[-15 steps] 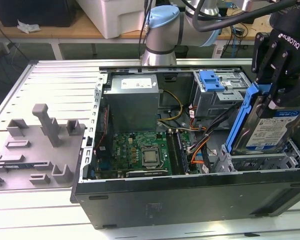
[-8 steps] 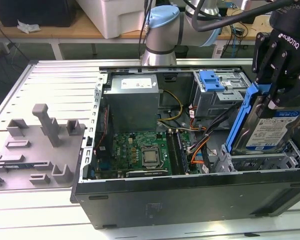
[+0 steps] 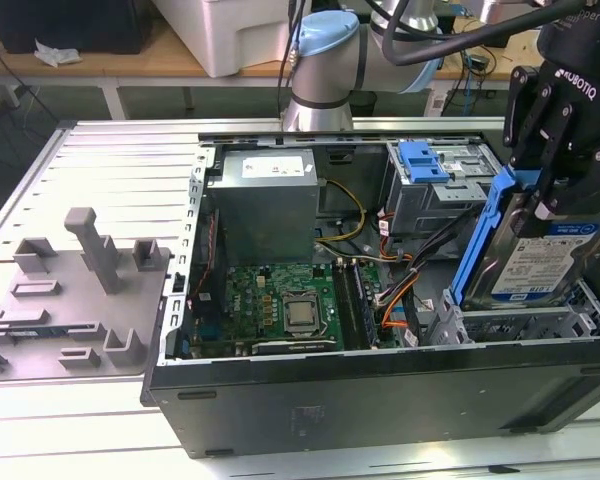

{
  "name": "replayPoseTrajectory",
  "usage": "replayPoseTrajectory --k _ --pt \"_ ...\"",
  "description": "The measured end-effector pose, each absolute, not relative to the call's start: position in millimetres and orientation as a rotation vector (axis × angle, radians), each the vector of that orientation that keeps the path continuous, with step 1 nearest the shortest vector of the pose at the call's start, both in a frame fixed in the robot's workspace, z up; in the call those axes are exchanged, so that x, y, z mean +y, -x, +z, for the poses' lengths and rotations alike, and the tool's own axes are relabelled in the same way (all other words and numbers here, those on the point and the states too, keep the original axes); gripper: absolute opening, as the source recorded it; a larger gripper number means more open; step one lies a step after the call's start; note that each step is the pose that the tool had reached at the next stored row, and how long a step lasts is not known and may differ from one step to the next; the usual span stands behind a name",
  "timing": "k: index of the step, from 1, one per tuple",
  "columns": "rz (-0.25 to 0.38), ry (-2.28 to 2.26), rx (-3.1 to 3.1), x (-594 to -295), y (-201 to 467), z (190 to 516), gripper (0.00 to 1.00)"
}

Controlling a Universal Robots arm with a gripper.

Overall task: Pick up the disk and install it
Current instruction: 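Insert the disk into the insertion slot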

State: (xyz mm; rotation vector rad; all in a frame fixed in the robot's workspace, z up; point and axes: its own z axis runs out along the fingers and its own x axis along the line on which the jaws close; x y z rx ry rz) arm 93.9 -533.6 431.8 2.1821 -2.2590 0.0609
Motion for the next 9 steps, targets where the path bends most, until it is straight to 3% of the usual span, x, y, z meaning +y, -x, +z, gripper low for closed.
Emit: replayPoseTrajectory --k 9 --pt "0.061 -2.182 -2.259 -533.6 -93.8 428.5 0.36"
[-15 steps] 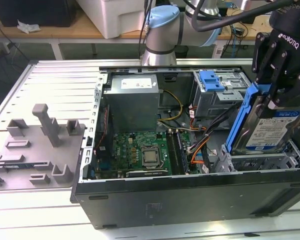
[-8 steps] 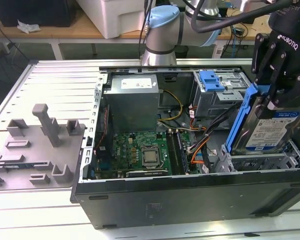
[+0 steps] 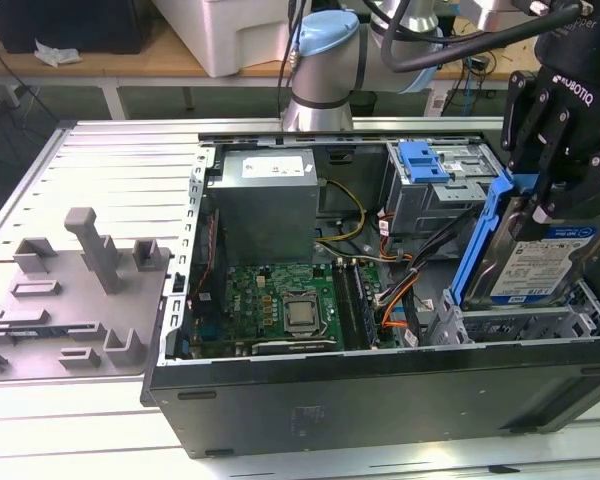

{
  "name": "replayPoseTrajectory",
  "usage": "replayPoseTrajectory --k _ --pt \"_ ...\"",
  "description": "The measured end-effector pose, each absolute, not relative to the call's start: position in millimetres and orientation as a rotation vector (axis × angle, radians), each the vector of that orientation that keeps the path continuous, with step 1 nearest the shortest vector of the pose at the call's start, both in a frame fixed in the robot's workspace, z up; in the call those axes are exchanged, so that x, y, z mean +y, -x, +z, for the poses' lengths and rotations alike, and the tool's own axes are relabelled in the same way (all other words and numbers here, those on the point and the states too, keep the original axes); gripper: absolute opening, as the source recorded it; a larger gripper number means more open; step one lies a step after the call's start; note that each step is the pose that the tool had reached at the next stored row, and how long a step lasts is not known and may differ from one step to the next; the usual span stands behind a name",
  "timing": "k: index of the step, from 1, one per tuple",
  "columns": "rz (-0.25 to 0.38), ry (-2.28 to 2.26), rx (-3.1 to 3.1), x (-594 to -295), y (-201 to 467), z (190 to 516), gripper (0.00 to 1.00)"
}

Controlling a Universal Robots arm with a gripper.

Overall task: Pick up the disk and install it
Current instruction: 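Insert the disk into the insertion slot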

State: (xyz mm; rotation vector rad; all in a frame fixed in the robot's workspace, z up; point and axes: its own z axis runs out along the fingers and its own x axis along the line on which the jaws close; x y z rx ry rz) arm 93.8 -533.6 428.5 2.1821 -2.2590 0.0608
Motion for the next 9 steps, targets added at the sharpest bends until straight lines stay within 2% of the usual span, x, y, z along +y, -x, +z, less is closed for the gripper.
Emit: replayPoseTrajectory --k 9 --pt "0.061 -2.182 -2.259 -533.6 -93.8 436.6 0.36"
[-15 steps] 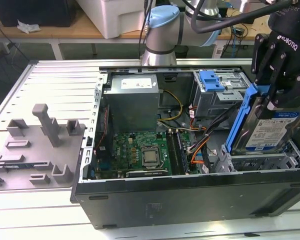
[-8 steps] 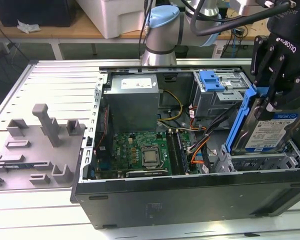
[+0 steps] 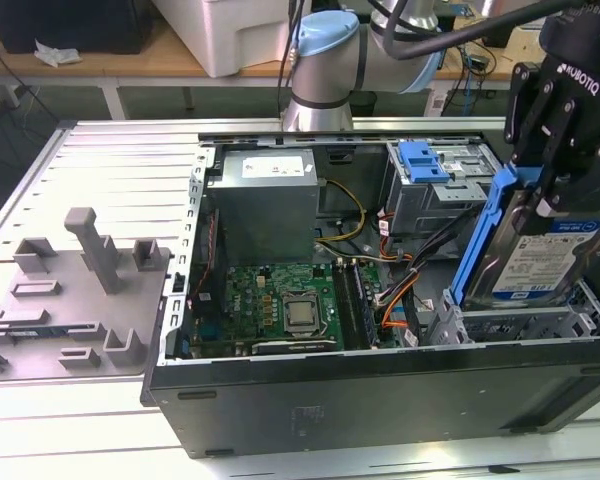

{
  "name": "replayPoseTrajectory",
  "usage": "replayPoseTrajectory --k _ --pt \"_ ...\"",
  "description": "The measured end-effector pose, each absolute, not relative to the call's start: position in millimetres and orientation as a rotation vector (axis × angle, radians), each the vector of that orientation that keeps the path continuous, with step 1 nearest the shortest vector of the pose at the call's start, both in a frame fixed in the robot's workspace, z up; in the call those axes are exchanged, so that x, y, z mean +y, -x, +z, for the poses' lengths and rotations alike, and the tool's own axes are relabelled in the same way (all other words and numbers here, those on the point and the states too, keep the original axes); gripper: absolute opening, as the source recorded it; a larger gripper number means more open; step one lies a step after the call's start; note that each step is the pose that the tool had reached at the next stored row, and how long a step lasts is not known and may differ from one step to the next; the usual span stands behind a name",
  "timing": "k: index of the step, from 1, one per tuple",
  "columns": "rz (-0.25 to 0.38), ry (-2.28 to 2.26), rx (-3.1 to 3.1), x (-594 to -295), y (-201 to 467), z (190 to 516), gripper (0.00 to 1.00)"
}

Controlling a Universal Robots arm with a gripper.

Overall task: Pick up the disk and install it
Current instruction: 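Insert the disk into the insertion slot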

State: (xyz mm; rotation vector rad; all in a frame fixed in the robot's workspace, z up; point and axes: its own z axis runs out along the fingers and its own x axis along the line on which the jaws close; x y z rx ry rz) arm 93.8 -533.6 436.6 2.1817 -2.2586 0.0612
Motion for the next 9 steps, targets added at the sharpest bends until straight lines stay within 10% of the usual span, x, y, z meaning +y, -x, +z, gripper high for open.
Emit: replayPoseTrajectory --k 9 --pt "0.064 -2.181 -2.257 -533.6 -93.8 443.4 0.36"
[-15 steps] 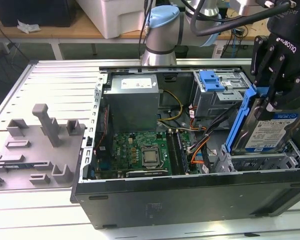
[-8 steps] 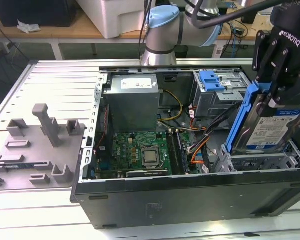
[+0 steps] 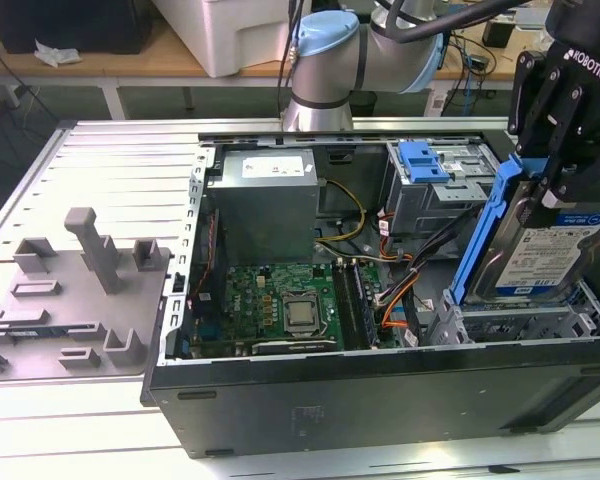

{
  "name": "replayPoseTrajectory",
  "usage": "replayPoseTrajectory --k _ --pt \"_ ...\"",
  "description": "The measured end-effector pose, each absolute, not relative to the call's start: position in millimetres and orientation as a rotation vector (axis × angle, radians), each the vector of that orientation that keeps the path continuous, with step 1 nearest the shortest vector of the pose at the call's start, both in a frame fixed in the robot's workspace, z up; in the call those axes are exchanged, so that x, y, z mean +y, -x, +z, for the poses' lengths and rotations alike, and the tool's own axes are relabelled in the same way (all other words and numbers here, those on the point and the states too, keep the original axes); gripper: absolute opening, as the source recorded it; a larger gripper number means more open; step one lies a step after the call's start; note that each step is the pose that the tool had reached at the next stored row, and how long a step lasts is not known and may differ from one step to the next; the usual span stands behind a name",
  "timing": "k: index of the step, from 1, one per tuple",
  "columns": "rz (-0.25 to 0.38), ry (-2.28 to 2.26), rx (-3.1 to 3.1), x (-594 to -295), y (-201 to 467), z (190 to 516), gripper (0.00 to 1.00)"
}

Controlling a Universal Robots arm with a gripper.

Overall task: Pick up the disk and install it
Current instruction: 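Insert the disk into the insertion slot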

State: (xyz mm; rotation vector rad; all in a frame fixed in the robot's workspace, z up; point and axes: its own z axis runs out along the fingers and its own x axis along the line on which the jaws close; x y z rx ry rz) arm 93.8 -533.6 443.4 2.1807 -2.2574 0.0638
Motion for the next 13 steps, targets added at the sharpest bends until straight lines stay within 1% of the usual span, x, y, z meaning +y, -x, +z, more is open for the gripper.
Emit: replayPoseTrajectory --k 13 --pt "0.064 -2.181 -2.257 -533.4 -93.8 447.5 0.36"
